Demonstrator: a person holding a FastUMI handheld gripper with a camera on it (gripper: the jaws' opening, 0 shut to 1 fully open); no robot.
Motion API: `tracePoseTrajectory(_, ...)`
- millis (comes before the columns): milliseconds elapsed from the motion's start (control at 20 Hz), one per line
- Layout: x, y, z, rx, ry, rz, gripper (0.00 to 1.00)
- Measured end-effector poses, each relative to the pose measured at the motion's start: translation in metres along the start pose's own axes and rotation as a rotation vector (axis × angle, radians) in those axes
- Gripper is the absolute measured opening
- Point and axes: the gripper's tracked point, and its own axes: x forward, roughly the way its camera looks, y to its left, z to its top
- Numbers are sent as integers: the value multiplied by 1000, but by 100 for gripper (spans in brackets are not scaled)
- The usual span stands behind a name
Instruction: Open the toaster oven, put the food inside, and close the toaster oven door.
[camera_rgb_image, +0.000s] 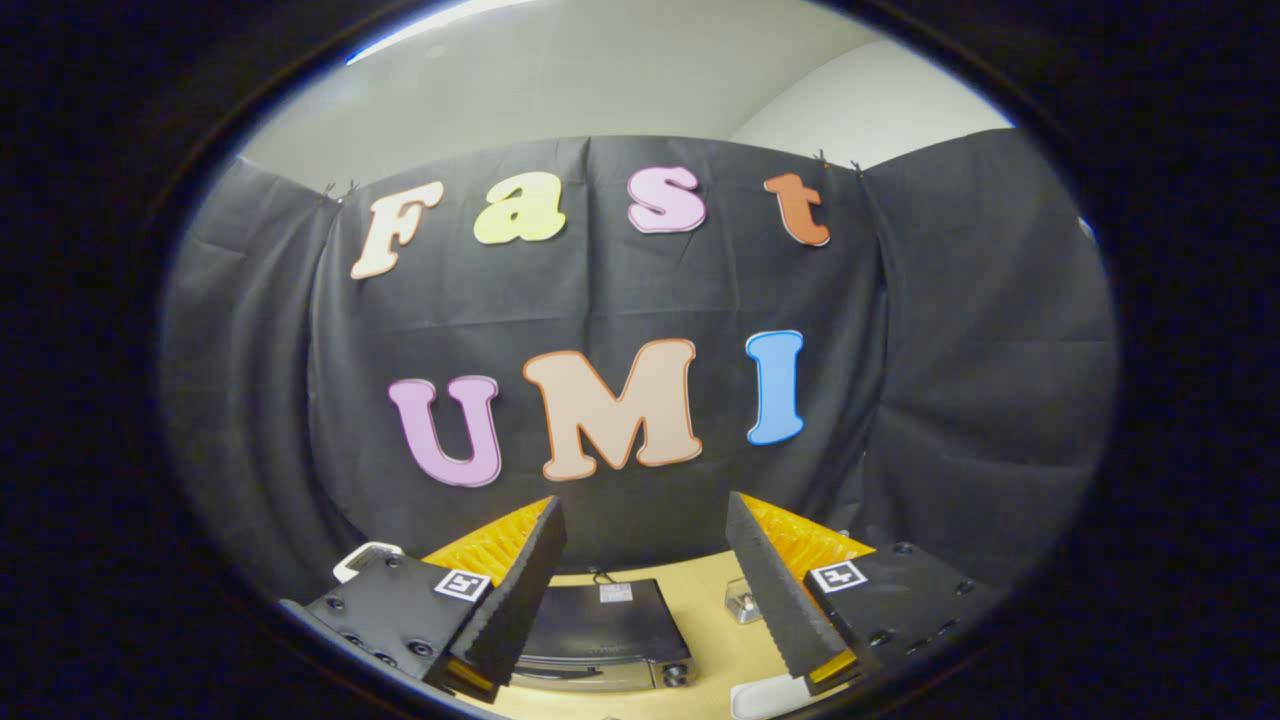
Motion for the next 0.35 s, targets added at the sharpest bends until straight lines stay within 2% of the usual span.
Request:
tracePoseTrajectory(150, -1, -12, 18, -23, -30, -21, 100)
tracePoseTrajectory(350, 0, -24, 19, -55, -22, -46, 100)
